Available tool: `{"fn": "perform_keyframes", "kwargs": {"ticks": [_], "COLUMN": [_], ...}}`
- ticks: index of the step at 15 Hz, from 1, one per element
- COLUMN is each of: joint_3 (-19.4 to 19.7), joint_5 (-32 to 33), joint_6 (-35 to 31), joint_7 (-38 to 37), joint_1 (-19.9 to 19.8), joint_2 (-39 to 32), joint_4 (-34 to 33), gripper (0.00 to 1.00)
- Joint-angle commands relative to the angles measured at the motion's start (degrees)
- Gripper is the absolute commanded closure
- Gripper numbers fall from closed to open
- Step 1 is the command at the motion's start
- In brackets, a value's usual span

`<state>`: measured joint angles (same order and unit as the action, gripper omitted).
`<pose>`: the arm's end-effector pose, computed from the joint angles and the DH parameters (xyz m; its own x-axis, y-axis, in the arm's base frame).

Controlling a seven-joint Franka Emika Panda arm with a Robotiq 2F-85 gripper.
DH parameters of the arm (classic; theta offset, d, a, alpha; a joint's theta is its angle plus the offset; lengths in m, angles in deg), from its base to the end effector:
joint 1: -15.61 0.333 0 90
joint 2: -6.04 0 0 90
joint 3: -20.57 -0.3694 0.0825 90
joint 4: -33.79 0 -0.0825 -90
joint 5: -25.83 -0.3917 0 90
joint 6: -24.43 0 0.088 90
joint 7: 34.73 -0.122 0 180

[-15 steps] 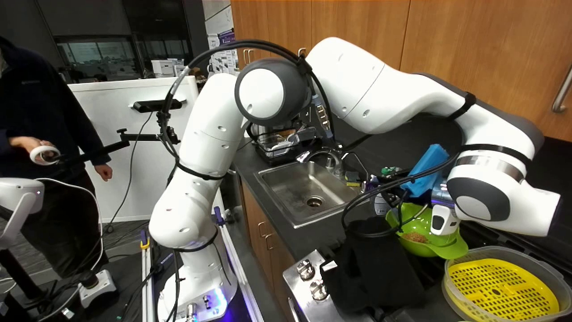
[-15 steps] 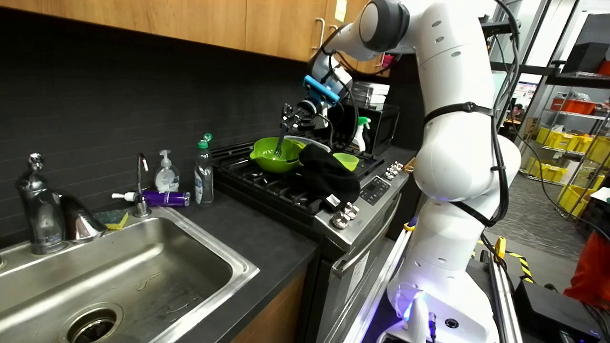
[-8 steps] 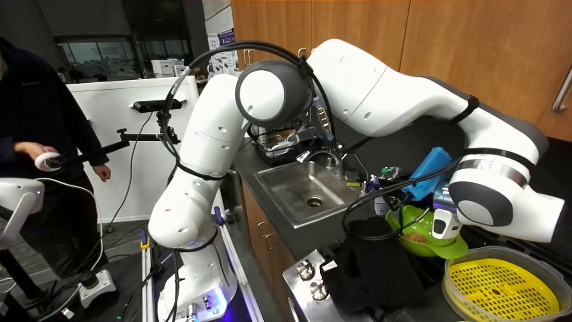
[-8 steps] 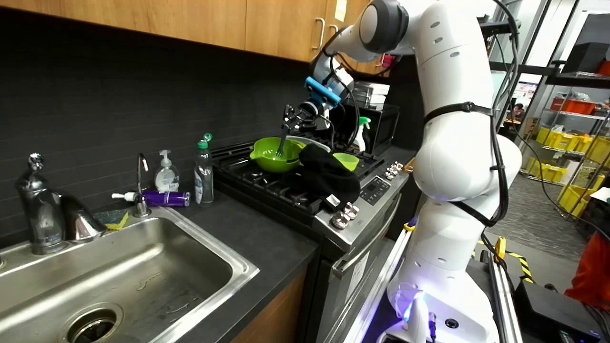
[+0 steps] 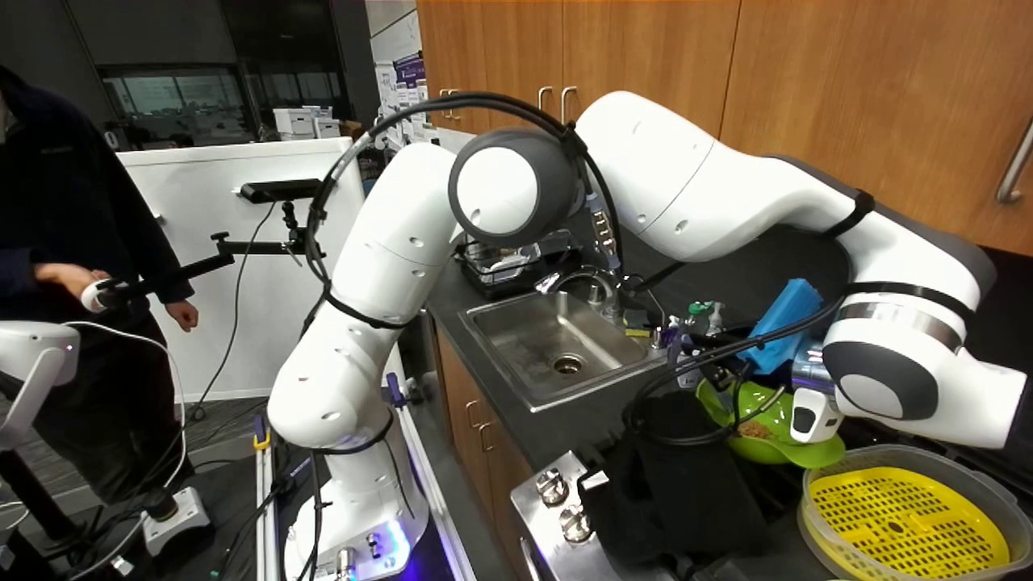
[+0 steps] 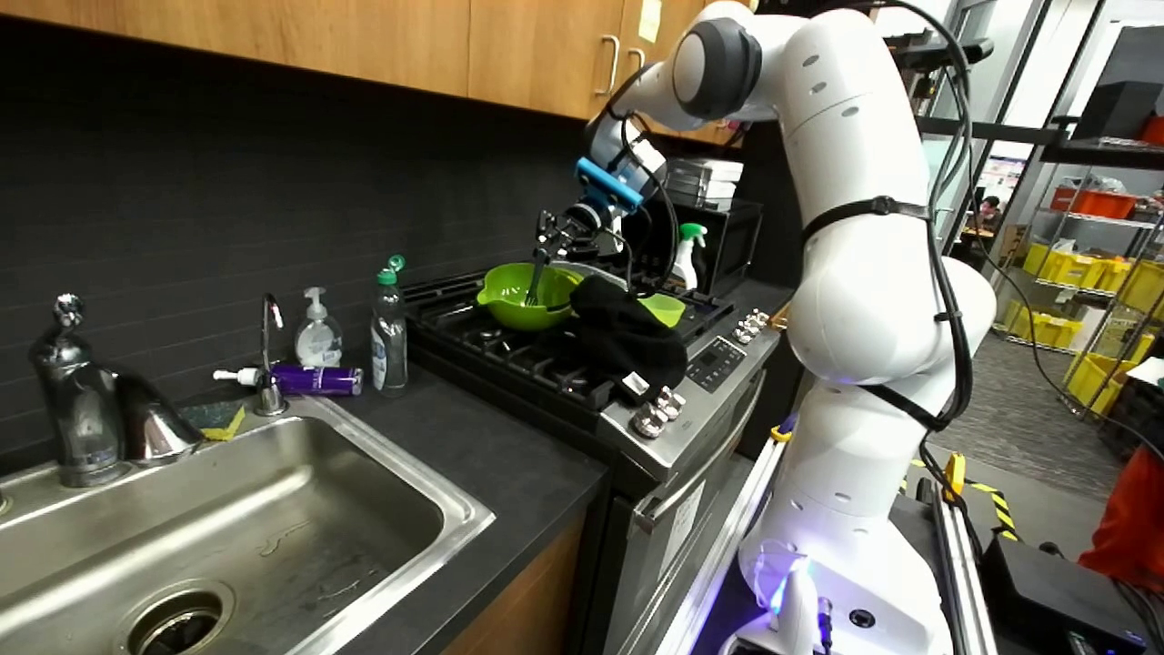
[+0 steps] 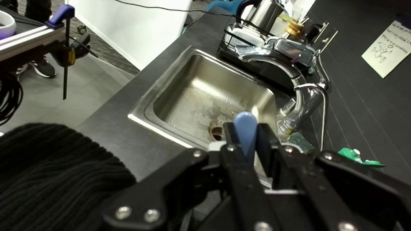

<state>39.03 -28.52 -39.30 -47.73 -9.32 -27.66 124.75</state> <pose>0.5478 -0.3028 0.3474 0.4187 -0.2677 -0.8678 -0.9064 -0.1826 -0.3809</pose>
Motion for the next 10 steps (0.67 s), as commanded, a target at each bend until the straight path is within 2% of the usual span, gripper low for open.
{"fn": "perform_keyframes", "kwargs": {"ticks": [1,10], "joint_3": [-0.69,-0.93], "joint_5": [1.05,1.71], "joint_6": [2.18,4.10], "joint_7": [-0.85,-0.87], "joint_1": [-0.66,-1.83], "joint_2": [-2.75,-7.32], "joint_4": [-5.00,-10.19], "gripper": [0.95,0.95]}}
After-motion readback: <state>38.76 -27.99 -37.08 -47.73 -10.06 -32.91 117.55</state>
